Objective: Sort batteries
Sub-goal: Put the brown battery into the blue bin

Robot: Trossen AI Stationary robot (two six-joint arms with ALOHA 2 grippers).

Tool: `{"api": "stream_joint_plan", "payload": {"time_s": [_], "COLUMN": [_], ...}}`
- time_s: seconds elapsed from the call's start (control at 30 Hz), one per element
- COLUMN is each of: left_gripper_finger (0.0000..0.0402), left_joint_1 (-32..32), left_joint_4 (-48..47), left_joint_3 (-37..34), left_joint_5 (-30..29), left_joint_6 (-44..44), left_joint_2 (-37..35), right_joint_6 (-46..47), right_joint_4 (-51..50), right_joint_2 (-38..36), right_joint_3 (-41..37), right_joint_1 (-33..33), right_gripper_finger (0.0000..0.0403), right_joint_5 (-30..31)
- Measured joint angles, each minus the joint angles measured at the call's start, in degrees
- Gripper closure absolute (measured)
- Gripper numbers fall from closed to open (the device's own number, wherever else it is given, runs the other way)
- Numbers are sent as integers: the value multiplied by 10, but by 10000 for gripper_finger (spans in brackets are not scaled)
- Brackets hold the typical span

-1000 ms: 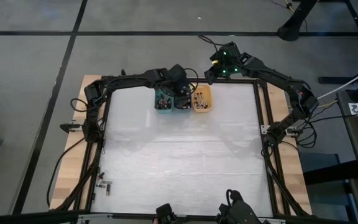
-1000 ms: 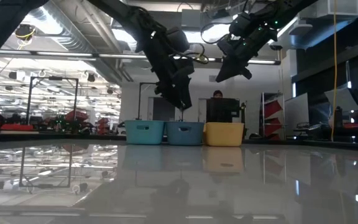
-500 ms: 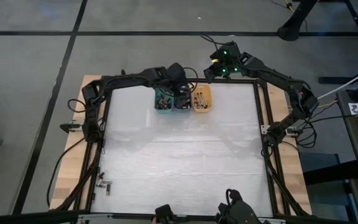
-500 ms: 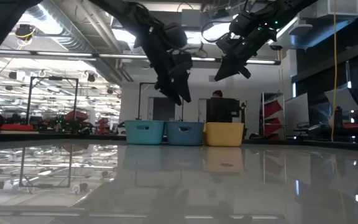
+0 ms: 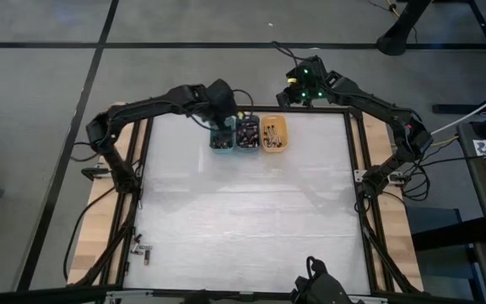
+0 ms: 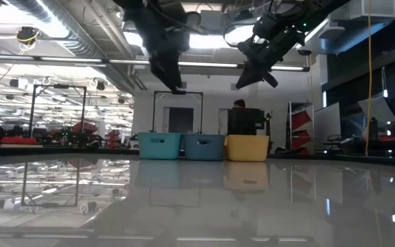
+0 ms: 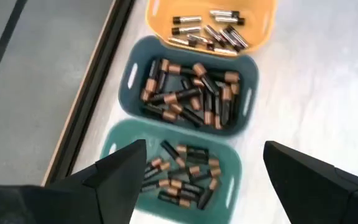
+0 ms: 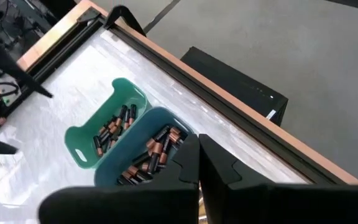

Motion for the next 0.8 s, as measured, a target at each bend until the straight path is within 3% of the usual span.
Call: {"api": "stream_joint_plan", "payload": {"time_s": [0.37, 0.63, 0.8], "left_gripper_finger": [92, 92, 92], "left_joint_1": [1, -23, -50], "left_joint_4": [-11, -127, -135], "left_joint_3": [-67, -78, -78], "left_joint_5": [-6, -32, -50], "left_joint_6": [-25, -41, -43], "left_joint_2": [-77, -90, -90], "right_joint_6": [0, -16, -17], "right_joint_4": [37, 45, 55], "right_joint_2": [0, 0, 0], "right_joint_3": [0, 0, 0], "right_joint_1": [30, 30, 30], "right_gripper_finger": [403, 403, 403], "right_joint_5": [10, 11, 7]}}
